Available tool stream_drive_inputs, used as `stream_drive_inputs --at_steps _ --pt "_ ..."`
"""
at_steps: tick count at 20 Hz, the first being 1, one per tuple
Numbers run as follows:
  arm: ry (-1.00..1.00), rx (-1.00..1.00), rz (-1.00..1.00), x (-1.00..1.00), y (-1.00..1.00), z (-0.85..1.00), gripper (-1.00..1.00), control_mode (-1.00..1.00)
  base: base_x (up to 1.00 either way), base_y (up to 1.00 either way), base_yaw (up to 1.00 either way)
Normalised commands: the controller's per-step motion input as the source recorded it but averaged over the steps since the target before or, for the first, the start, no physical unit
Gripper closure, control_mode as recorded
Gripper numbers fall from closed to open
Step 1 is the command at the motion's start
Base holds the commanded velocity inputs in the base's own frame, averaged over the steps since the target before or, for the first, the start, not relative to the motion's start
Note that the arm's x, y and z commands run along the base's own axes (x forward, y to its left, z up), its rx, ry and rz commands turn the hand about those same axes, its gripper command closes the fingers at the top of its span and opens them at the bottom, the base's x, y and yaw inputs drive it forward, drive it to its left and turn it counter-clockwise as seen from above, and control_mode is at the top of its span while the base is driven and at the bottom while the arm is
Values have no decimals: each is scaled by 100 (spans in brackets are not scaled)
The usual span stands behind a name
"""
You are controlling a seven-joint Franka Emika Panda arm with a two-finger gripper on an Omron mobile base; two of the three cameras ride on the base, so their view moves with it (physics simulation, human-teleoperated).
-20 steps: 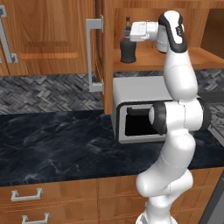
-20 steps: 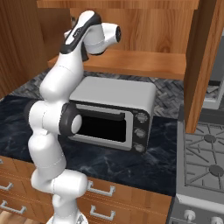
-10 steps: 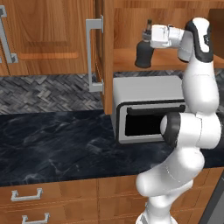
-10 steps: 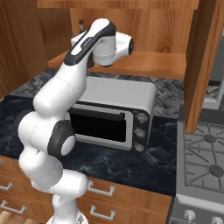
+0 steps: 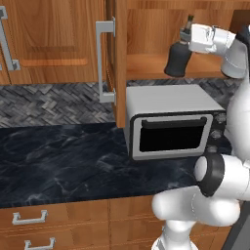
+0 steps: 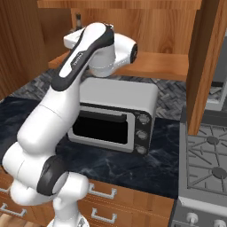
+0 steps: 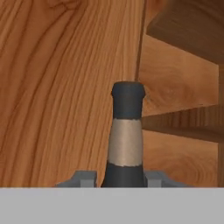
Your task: Get the candle and the liquor from the cabinet and move them to the dining counter.
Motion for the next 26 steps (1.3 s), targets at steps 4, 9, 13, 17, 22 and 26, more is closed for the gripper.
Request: stream_drive_inputs --at_steps 4,9,13,17,22,26 --pt "1 0 -5 -94 -8 10 100 -100 0 0 0" --pt "0 0 -2 -91 -4 -25 100 -100 0 0 0" --pt "0 0 0 -98 -13 -43 100 -100 0 0 0" --pt "0 0 -2 -100 -19 -42 100 -100 0 0 0" --pt "2 0 0 -86 -3 -29 100 -100 0 0 0" --pt "5 -1 0 -29 0 -6 100 -100 0 0 0"
